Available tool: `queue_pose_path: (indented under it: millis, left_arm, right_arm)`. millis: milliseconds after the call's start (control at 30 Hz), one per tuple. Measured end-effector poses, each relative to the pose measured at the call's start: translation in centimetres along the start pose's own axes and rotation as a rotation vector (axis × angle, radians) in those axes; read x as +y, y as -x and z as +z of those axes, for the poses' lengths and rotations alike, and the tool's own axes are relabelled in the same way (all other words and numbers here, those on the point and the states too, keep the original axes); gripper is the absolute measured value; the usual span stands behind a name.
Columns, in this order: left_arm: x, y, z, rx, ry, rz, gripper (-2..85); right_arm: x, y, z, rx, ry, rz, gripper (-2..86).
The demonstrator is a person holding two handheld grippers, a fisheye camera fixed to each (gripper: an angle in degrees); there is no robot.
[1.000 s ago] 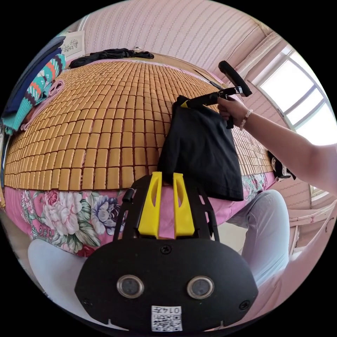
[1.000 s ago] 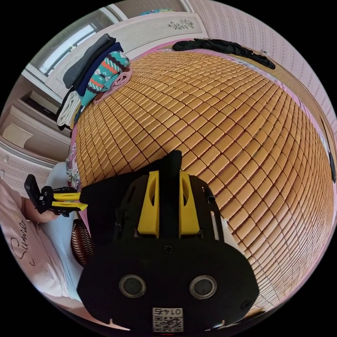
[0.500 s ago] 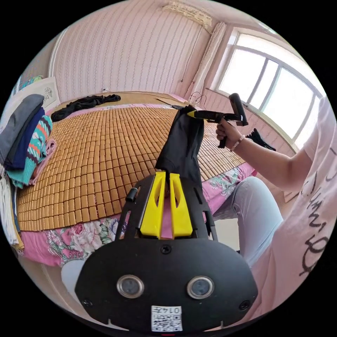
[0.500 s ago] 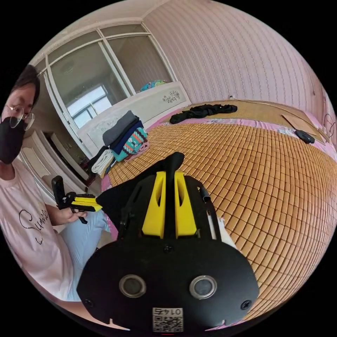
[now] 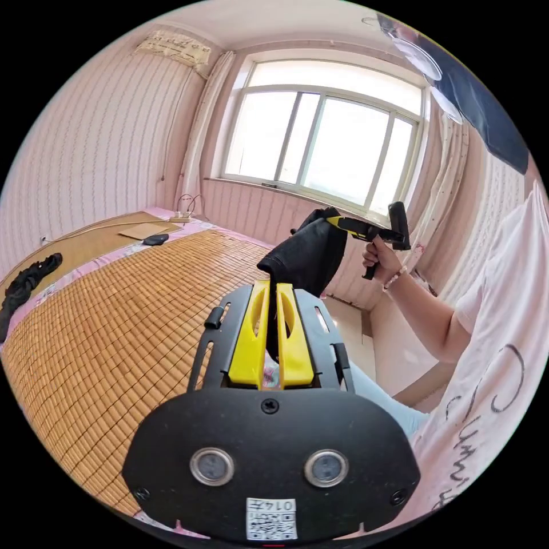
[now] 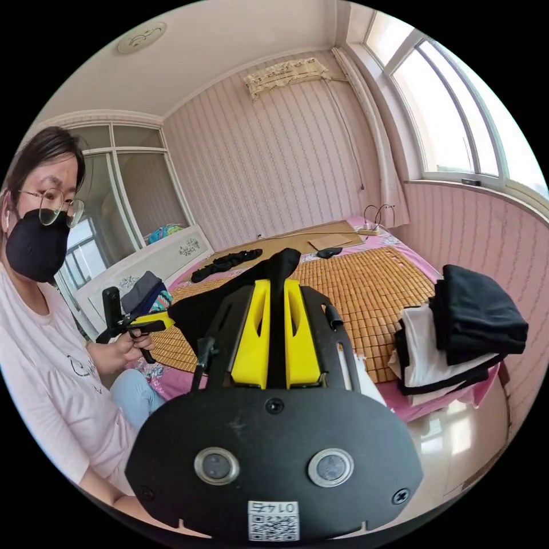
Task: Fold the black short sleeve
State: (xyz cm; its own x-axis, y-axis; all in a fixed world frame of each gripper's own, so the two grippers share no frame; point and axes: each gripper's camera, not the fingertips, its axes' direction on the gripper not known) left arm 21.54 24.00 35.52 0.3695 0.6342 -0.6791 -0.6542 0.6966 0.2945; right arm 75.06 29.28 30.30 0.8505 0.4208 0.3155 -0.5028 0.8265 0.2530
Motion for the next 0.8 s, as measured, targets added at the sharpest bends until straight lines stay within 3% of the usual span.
queue_pose_path:
  millis: [133, 267, 433, 533, 633, 800]
  left_arm:
    - [-8.3, -4.0, 9.0, 0.218, -0.093, 0.082, 0.1]
    - [-17.1, -6.6, 20.6, 0.299, -0.093, 0.063, 3.8]
    - [-18.8, -5.0, 30.2, 0.128, 0.052, -0.018, 6.6]
    - [-15.5, -3.5, 27.5, 0.053, 0.108, 0.005, 6.4]
    - [-10.6, -2.8, 20.7, -0.021, 0.104, 0.098, 5.9]
    - [-3.4, -2.1, 7.4, -0.144, 0.151, -0.067, 5.6]
  right_arm:
    - [-3.8, -4.0, -7.5, 0.212, 0.008, 0.008, 3.9]
    - [-11.4, -12.7, -7.9, 0.46, 0.191, 0.082, 6.3]
    - [-11.2, -23.4, -1.8, 0.655, 0.412, 0.363, 10.7]
    - [-7.2, -19.3, 0.6, 0.711, 0.383, 0.227, 11.3]
    - [-1.8, -11.6, 5.8, 0.818, 0.525, -0.024, 14.0]
    - [4.8, 3.0, 9.6, 0.646, 0.545, -0.191, 16.2]
